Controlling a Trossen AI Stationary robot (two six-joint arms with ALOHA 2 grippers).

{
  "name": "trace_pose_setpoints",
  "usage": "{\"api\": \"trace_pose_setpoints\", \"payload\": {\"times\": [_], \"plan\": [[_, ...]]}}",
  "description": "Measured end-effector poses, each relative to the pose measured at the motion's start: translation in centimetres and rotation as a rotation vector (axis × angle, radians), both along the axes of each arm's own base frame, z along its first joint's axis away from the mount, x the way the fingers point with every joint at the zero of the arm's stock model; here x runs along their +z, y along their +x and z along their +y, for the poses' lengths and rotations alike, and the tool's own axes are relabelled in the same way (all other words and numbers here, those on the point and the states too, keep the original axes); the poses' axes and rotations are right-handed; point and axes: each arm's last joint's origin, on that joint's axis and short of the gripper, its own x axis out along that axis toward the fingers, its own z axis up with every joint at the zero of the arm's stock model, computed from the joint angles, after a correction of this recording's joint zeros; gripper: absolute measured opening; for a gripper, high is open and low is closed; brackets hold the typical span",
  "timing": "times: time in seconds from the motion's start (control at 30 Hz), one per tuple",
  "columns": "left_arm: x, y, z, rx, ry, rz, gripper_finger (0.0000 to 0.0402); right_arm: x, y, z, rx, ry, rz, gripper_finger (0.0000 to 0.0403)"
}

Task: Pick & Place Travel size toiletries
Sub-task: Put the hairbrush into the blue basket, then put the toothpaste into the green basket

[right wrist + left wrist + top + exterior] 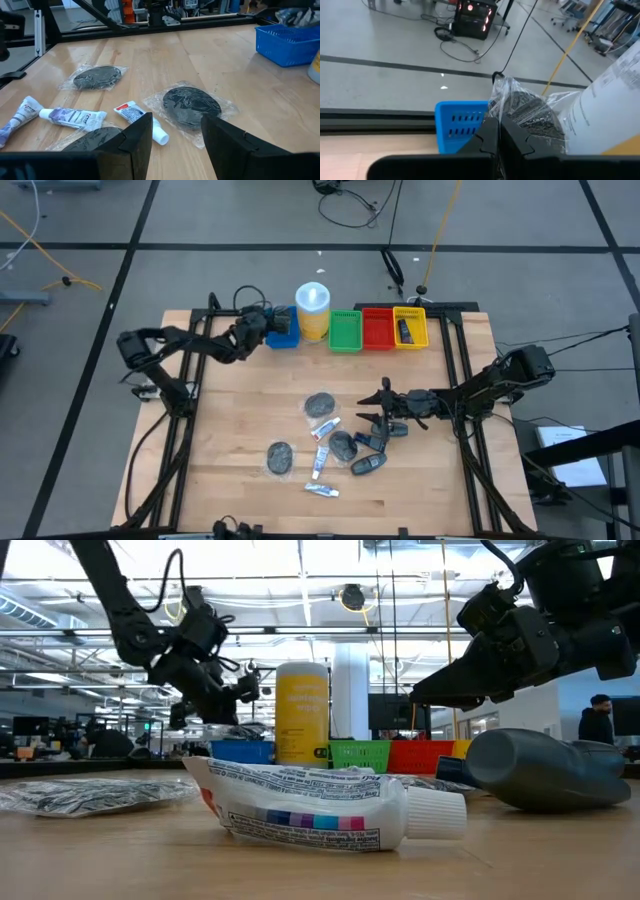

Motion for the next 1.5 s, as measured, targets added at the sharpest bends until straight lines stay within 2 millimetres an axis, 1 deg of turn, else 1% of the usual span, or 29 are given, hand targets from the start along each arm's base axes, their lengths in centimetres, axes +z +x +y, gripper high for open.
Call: {"api": "trace_pose_setpoints", "payload": {"times": [0.13, 0.2, 0.27, 0.5, 0.6, 0.73, 0.8, 0.9, 0.93, 1.03, 1.17, 1.3, 1.4, 1.5], "plan": [[-0.1, 0.8, 0.5, -0.002, -0.016, 0.025, 0.0011, 0.0, 0.0, 0.0, -0.001, 0.006, 0.0, 0.016], [0.0, 1.0, 0.7, -0.003, -0.023, 0.037, 0.0021, 0.0, 0.0, 0.0, -0.002, 0.009, 0.0, 0.016], [0.0, 1.0, 0.7, -0.003, -0.033, 0.055, 0.004, 0.0, 0.0, 0.0, -0.002, 0.01, 0.001, 0.016], [0.1, 1.0, 0.7, -0.034, -0.016, 0.105, 0.0128, 0.0, 0.0, 0.0, -0.002, 0.026, 0.001, 0.016], [1.2, 1.0, 0.4, -0.124, -0.001, 0.094, 0.0155, -0.1, 0.0, 0.0, 0.0, 0.029, 0.005, 0.016], [4.0, 1.0, -0.7, -0.291, 0.048, 0.045, 0.0176, -0.2, 0.0, 0.0, 0.001, 0.027, 0.016, 0.016], [5.4, 1.0, -1.9, -0.398, 0.075, 0.049, 0.0178, -0.3, -0.1, 0.0, 0.001, 0.025, 0.03, 0.016], [7.0, 1.3, -4.7, -0.571, 0.108, 0.1, 0.0178, -0.4, -0.1, 0.0, 0.001, 0.024, 0.036, 0.016], [7.3, 1.3, -5.8, -0.617, 0.117, 0.123, 0.0176, -0.4, -0.1, 0.0, 0.002, 0.024, 0.038, 0.016], [7.4, 1.5, -9.3, -0.737, 0.13, 0.175, 0.0167, -0.4, -0.1, 0.2, 0.012, 0.02, 0.04, 0.016], [6.0, 1.8, -13.9, -0.87, 0.159, 0.212, 0.0151, -0.3, -0.2, 0.7, 0.033, 0.022, 0.028, 0.016], [3.8, 2.1, -18.1, -0.989, 0.215, 0.19, 0.0137, -0.2, -0.2, 1.3, 0.06, 0.011, 0.021, 0.016], [2.4, 2.6, -20.5, -1.042, 0.257, 0.146, 0.013, 0.0, 0.2, 1.7, 0.078, -0.002, 0.023, 0.0161], [0.7, 3.2, -22.3, -1.077, 0.27, 0.148, 0.0127, -0.1, 1.2, 2.1, 0.086, -0.011, 0.043, 0.0172]]}}
